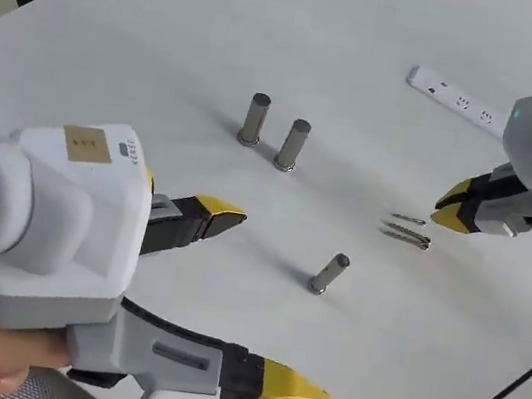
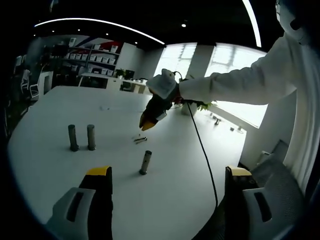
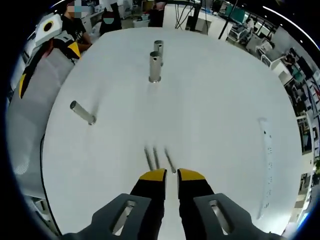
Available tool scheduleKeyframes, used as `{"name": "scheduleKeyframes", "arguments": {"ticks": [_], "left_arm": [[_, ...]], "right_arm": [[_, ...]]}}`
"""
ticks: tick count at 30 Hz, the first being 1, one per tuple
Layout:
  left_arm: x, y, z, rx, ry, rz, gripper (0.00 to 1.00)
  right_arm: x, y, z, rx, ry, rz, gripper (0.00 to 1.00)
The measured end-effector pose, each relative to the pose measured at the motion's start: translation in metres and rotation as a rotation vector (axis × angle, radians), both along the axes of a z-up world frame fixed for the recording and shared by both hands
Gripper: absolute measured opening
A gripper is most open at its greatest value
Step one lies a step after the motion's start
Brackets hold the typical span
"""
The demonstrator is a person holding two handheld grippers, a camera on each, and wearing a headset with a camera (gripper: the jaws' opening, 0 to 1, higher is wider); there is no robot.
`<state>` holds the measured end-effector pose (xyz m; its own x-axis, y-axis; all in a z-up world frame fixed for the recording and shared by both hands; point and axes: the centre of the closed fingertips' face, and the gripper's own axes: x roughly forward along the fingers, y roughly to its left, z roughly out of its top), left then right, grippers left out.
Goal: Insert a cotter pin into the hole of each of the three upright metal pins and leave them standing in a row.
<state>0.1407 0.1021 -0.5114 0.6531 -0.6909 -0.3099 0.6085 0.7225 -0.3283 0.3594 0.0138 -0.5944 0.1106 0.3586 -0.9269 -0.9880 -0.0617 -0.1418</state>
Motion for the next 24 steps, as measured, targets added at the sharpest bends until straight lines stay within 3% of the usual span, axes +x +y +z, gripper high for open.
{"name": "scheduleKeyframes", "arguments": {"ticks": [5,11,14,18,24], "left_arm": [[0.000,0.002,-0.007,0.001,0.024,0.012,0.93],[-0.002,-0.001,-0.005,-0.005,0.020,-0.006,0.91],[-0.006,-0.003,-0.012,0.034,0.034,-0.032,0.93],[-0.008,-0.004,-0.016,0.052,0.045,-0.046,0.93],[-0.009,-0.002,-0.014,0.023,0.049,-0.045,0.91]], "right_arm": [[0.000,0.006,-0.006,-0.035,-0.025,0.028,0.03],[-0.004,0.008,-0.017,-0.072,0.006,0.046,0.05],[-0.003,0.008,-0.019,-0.091,-0.001,0.058,0.04],[-0.005,0.010,-0.023,-0.124,0.000,0.094,0.04],[-0.010,0.012,-0.021,-0.164,0.025,0.143,0.00]]}}
